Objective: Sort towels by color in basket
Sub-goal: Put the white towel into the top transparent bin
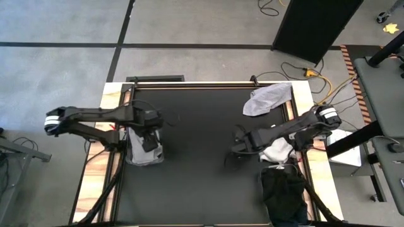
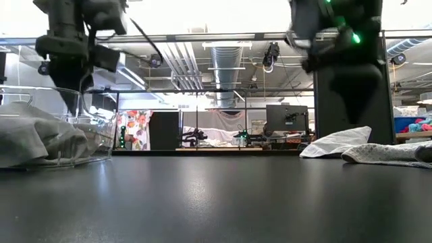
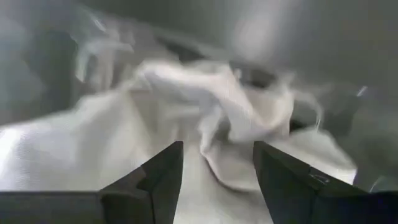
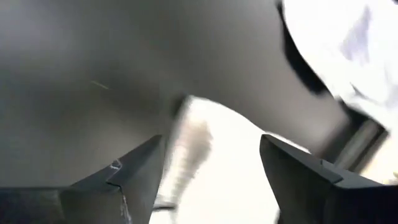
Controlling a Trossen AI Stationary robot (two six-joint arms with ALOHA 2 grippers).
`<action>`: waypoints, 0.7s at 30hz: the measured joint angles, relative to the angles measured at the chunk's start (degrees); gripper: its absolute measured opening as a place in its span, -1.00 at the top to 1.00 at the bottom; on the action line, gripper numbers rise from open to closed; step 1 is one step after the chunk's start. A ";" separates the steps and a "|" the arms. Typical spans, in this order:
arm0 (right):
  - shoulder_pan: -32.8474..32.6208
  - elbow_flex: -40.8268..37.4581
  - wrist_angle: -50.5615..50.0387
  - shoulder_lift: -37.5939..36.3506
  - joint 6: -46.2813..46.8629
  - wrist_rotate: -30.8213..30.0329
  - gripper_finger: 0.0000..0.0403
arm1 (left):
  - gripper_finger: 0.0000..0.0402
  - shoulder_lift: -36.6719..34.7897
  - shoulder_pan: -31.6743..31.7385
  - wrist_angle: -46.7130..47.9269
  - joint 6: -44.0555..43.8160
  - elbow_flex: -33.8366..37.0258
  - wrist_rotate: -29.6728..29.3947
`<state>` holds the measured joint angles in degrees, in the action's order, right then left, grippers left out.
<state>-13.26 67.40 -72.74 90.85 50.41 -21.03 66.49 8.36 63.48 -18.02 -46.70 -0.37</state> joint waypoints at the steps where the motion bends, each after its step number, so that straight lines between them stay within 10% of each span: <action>1: 0.51 -1.72 -0.84 -0.01 0.98 0.03 -0.26 | 0.10 -1.41 -0.47 -0.71 -0.78 0.16 -0.94; 21: 2.34 -24.11 10.29 0.03 7.68 7.91 0.47 | 0.15 -13.99 -8.33 -23.25 -0.88 1.75 -5.24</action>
<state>-10.92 43.29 -62.45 90.89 58.08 -13.12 52.50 0.03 40.23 -18.90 -44.95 -5.61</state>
